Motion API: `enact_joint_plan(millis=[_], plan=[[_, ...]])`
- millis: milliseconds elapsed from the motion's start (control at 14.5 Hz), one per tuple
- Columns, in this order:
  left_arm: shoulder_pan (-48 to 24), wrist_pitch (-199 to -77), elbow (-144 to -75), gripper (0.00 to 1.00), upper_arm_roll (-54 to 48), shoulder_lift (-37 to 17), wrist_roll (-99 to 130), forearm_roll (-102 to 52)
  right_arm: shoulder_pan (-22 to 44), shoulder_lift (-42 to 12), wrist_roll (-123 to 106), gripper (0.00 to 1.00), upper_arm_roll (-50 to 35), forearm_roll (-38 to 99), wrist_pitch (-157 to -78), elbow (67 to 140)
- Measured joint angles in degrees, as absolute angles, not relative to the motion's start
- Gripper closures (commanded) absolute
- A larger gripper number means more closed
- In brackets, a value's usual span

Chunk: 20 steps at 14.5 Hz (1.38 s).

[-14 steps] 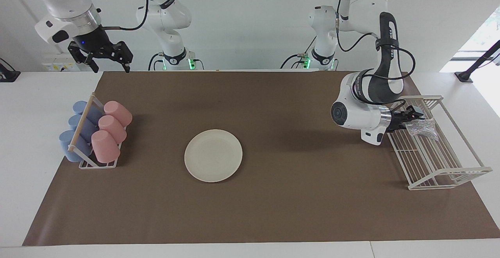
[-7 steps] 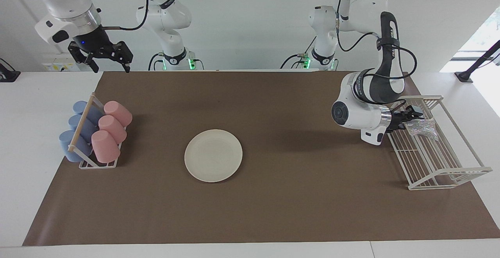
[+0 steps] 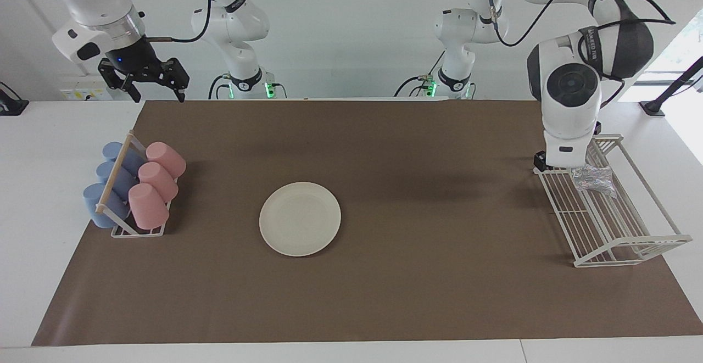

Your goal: Wipe plate with sponge

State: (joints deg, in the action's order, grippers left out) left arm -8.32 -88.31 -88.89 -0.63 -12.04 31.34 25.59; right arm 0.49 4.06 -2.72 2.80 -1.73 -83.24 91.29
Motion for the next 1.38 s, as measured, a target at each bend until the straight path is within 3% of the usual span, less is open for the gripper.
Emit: enact_joint_plan(millis=[690, 1379], plan=[[-1.6, -82.3, -90.2, 0.00, -0.6, 1.0, 16.5, 2.3, 0.5, 4.1, -2.7, 0.00, 2.8, -1.7, -83.3, 91.3], [-2.8, -83.3, -90.3, 0.00, -0.8, 2.5, 12.4, -5.0, 0.5, 4.1, -2.7, 0.00, 2.8, -1.7, -83.3, 91.3]])
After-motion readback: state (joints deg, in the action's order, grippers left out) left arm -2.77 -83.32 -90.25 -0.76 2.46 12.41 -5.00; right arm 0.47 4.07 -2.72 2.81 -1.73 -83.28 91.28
